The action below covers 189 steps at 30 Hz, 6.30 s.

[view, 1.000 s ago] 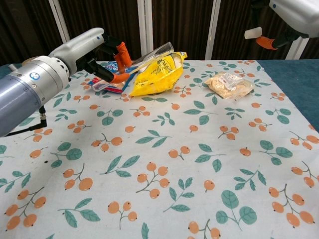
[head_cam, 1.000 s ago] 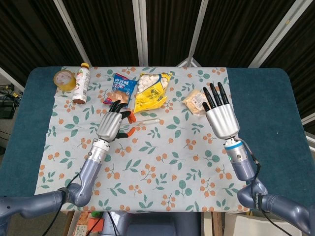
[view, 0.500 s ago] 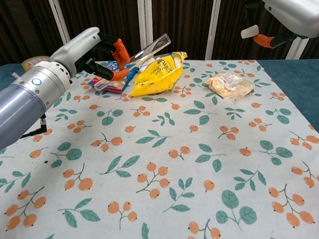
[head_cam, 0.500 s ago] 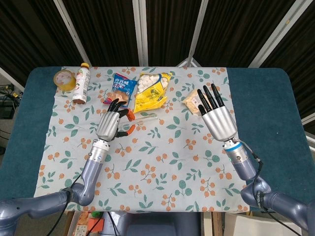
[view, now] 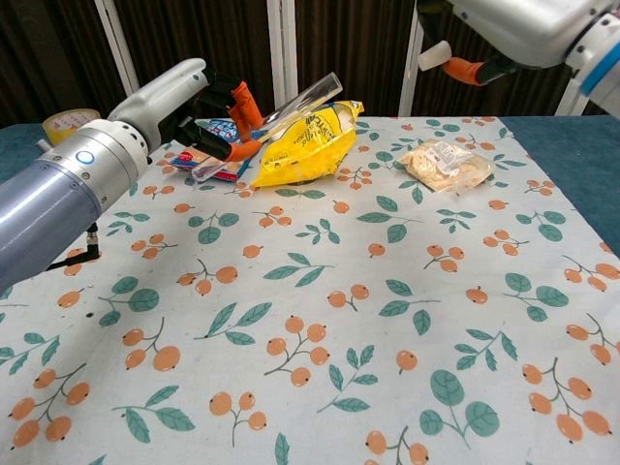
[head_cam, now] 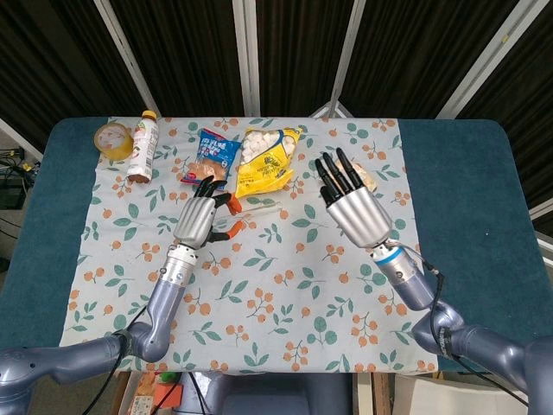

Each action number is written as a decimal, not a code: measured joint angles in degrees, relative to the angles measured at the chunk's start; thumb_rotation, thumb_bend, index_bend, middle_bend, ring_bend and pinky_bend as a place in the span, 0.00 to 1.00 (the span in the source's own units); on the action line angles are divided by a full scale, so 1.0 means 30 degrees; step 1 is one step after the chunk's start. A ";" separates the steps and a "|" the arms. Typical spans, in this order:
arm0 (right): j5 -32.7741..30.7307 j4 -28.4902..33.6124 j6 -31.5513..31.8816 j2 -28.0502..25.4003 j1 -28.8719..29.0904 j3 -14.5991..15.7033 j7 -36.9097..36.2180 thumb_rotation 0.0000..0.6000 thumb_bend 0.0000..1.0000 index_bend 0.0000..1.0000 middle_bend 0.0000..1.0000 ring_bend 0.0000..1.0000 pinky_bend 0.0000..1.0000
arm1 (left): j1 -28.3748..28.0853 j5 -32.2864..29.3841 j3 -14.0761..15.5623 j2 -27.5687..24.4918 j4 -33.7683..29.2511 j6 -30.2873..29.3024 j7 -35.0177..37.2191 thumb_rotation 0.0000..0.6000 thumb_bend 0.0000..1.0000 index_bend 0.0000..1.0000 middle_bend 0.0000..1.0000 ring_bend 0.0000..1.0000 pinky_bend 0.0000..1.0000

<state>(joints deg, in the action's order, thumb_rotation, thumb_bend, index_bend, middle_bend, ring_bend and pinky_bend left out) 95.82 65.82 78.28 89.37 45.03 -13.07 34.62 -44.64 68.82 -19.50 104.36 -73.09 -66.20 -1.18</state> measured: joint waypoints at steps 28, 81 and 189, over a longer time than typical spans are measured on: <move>-0.1034 -0.1457 -0.0337 0.2176 0.1276 -0.0656 0.1338 1.00 0.40 0.68 0.19 0.01 0.00 | 0.0119 -0.3767 -0.1245 0.0669 -0.2374 -0.0528 -0.3891 1.00 0.77 0.67 0.65 0.16 0.00; -0.1523 -0.1651 -0.0343 0.3000 0.1401 -0.0095 0.1273 1.00 0.40 0.68 0.19 0.01 0.00 | -0.0234 -0.5108 -0.1830 0.2084 -0.3151 -0.1496 -0.5540 1.00 0.77 0.67 0.65 0.16 0.00; -0.1611 -0.0567 -0.0503 0.2710 0.1050 0.0097 0.1421 1.00 0.40 0.68 0.19 0.01 0.01 | -0.0605 -0.5501 -0.2418 0.3126 -0.2879 -0.1831 -0.6032 1.00 0.77 0.67 0.66 0.17 0.00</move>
<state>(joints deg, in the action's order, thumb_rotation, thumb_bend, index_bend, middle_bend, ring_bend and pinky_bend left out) 90.98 64.12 76.77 97.50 48.18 -12.78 38.88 -46.46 52.32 -26.76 113.74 -81.73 -71.70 -19.28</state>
